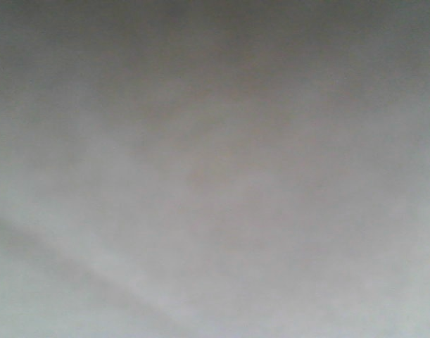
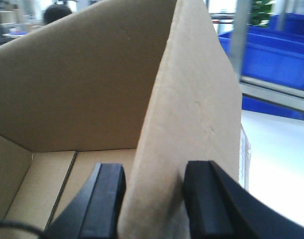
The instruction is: Grab box from left shelf to table start
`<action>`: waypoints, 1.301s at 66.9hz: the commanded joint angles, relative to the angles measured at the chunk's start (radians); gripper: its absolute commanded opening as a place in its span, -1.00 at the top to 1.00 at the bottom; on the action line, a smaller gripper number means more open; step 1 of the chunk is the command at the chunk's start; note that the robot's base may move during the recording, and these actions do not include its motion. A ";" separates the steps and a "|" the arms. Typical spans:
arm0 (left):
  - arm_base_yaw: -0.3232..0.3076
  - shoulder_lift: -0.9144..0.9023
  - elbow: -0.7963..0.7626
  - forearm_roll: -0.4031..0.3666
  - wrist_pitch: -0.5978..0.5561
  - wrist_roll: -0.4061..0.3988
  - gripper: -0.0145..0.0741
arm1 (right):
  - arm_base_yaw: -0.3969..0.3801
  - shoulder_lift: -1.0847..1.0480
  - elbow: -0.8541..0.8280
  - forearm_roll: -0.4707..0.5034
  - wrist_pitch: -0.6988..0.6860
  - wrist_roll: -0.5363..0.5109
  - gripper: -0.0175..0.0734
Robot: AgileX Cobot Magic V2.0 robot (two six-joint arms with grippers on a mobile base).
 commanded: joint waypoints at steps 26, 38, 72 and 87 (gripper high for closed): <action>-0.004 0.016 -0.014 0.065 -0.014 0.039 0.88 | -0.001 0.014 -0.028 -0.032 -0.122 0.005 0.48; -0.004 0.016 -0.014 0.065 -0.014 0.039 0.88 | -0.001 0.014 -0.028 -0.032 -0.122 0.005 0.48; -0.004 0.016 -0.014 0.065 -0.014 0.039 0.88 | -0.001 0.014 -0.028 -0.032 -0.122 0.005 0.48; -0.004 0.016 -0.014 0.065 -0.014 0.039 0.88 | -0.001 0.014 -0.028 -0.032 -0.122 0.005 0.48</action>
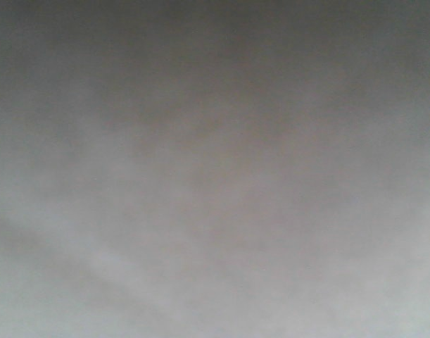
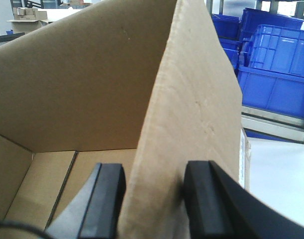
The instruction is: Grab box from left shelf to table start
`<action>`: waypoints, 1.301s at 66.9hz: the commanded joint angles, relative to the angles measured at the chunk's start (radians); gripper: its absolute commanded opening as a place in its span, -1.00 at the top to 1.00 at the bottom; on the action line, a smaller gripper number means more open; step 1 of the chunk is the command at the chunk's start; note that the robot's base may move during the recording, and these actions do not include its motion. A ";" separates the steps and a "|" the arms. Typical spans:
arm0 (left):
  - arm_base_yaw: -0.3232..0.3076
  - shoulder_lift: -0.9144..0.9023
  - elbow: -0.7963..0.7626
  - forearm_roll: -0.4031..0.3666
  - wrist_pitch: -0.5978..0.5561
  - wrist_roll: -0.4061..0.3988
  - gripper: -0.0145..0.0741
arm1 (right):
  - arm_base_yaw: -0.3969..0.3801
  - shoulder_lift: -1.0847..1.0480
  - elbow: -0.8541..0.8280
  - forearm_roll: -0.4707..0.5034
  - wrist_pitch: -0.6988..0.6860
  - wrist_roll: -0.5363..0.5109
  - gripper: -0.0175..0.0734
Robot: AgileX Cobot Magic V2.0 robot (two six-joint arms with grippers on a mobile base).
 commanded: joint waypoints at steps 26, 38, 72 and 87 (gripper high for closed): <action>-0.004 0.016 -0.014 0.065 -0.014 0.039 0.88 | -0.001 0.014 -0.028 -0.032 -0.122 0.005 0.48; -0.004 0.016 -0.014 0.065 -0.014 0.039 0.88 | -0.001 0.014 -0.028 -0.032 -0.122 0.005 0.48; -0.004 0.016 -0.014 0.065 -0.014 0.039 0.88 | -0.001 0.014 -0.028 -0.032 -0.122 0.005 0.48; -0.004 0.016 -0.014 0.065 -0.014 0.039 0.88 | -0.001 0.014 -0.028 -0.032 -0.122 0.005 0.48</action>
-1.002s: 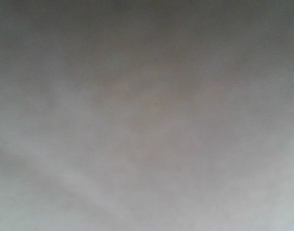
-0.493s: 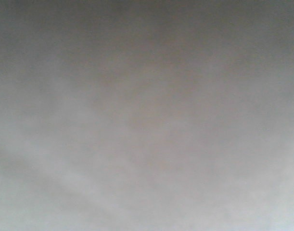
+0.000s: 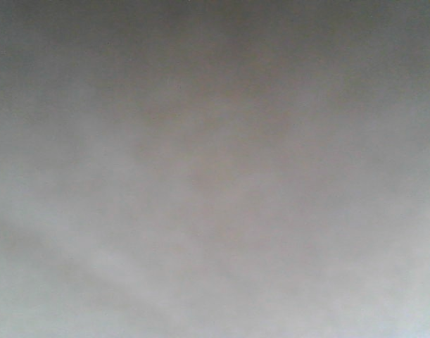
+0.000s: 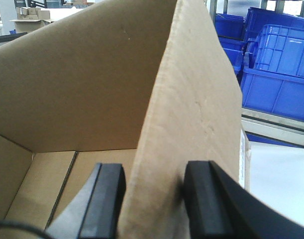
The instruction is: Grab box from left shelf to table start
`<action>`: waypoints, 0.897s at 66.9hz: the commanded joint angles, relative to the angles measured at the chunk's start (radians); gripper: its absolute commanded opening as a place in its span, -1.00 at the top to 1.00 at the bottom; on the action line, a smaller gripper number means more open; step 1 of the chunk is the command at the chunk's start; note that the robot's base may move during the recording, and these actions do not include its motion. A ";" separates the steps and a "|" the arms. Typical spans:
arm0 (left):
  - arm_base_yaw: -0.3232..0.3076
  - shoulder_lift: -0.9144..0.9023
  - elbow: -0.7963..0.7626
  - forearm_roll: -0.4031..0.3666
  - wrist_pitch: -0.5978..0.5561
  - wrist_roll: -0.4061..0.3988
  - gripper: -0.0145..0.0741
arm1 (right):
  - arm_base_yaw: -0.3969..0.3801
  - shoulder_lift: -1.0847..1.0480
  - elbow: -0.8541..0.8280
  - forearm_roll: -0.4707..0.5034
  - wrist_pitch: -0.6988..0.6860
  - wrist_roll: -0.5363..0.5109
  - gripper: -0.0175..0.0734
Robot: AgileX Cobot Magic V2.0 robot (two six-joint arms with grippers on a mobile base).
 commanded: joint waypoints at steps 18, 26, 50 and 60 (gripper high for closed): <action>-0.004 0.016 -0.014 0.065 -0.039 0.039 0.88 | -0.001 0.014 -0.028 -0.032 -0.122 0.005 0.48; -0.004 0.016 -0.014 0.065 -0.049 0.039 0.88 | -0.001 0.014 -0.028 -0.032 -0.122 0.005 0.48; -0.004 0.016 -0.084 0.091 -0.065 0.039 0.88 | -0.001 0.076 -0.031 -0.046 -0.050 0.005 0.48; -0.004 0.018 -0.180 0.154 -0.072 0.039 0.88 | -0.001 0.168 -0.056 -0.046 -0.027 0.006 0.48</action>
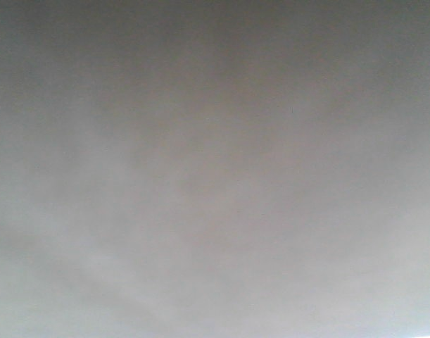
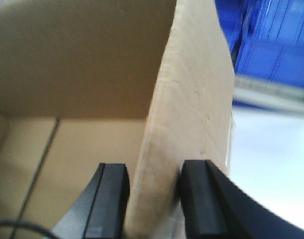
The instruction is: Grab box from left shelf to table start
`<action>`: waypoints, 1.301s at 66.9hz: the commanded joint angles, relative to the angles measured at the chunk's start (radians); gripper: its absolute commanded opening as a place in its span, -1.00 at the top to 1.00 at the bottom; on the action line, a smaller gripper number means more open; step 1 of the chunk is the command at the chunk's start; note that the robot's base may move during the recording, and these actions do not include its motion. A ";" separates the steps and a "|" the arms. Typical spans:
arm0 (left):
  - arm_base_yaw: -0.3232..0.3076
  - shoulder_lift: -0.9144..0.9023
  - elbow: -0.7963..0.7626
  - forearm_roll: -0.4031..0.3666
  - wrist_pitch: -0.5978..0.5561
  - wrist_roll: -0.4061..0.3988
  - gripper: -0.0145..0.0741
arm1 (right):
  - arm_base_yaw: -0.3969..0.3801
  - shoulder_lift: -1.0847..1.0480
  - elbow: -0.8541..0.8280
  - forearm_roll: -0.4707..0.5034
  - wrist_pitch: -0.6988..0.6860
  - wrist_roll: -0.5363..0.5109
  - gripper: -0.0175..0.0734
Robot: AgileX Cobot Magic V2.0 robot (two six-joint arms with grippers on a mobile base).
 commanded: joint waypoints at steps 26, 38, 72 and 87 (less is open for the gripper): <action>-0.004 0.251 -0.374 0.140 -0.137 0.041 0.88 | -0.001 0.326 -0.134 -0.018 -0.060 0.007 0.48; -0.004 0.436 -0.522 0.140 -0.120 0.039 0.88 | -0.001 0.442 -0.244 -0.023 -0.003 0.007 0.48; -0.004 0.994 -0.878 0.093 0.063 -0.018 0.88 | -0.001 0.915 -0.588 -0.150 0.268 0.022 0.48; -0.004 1.154 -0.876 0.088 0.012 -0.047 0.88 | -0.001 1.091 -0.592 -0.150 0.207 0.021 0.48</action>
